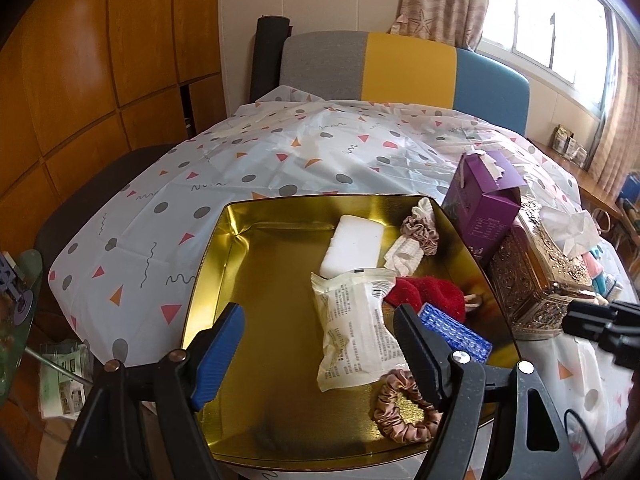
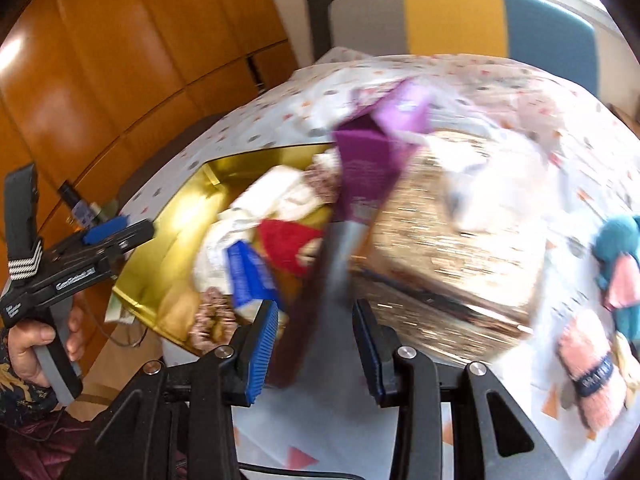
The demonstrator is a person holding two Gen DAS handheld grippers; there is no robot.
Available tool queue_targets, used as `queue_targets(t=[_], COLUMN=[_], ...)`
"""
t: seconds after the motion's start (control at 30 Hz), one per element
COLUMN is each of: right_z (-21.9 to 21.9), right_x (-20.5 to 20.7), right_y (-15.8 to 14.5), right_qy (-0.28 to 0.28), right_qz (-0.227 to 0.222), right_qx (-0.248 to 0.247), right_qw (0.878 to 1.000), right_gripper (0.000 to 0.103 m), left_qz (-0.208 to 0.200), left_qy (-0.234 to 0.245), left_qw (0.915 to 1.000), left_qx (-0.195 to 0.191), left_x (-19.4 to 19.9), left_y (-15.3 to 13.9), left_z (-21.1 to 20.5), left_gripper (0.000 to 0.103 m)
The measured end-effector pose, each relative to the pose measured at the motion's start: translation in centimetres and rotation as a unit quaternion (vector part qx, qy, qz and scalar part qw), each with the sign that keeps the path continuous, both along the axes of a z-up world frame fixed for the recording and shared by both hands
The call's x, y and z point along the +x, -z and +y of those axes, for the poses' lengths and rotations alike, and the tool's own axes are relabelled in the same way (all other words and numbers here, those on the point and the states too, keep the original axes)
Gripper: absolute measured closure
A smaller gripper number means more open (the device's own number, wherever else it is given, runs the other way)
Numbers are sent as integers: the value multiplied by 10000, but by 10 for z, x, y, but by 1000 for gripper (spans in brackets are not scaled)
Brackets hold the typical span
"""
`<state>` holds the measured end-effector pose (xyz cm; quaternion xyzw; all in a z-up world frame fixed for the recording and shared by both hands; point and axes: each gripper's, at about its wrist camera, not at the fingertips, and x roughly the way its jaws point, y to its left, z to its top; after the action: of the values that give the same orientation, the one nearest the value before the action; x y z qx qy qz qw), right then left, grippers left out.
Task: Organize soft objects
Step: 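Move both grippers back over the pink towel roll and beige mesh bundle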
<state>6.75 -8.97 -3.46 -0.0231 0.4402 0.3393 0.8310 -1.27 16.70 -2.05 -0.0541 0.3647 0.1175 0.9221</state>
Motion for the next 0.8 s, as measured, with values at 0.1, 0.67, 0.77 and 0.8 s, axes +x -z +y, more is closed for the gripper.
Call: queue_targets(t=[0.1,0.67,0.77,0.8], right_z=[-25,-153,-193,-207], right_x=[5,21,29,30], right_y=[-1,-16,-7,-3], right_qy=[318,2071,2723,2987], right_qz=[-24,-165,-99,-79], right_qx=[9,180,186,220], right_qw=[9995,9780,9620,9541], right_gripper=[65,64,64,64], left_qz=[-15,-3,5,3], left_qy=[79,449,519,543], left_qw=[9999,9988,9984,9983], left_qx=[71,169,210,216], left_x=[0,4,5,5], left_y=[-2,-4,-5,-5], left_z=[-6,-32,-37,-39], left_gripper=[25,23,23,23])
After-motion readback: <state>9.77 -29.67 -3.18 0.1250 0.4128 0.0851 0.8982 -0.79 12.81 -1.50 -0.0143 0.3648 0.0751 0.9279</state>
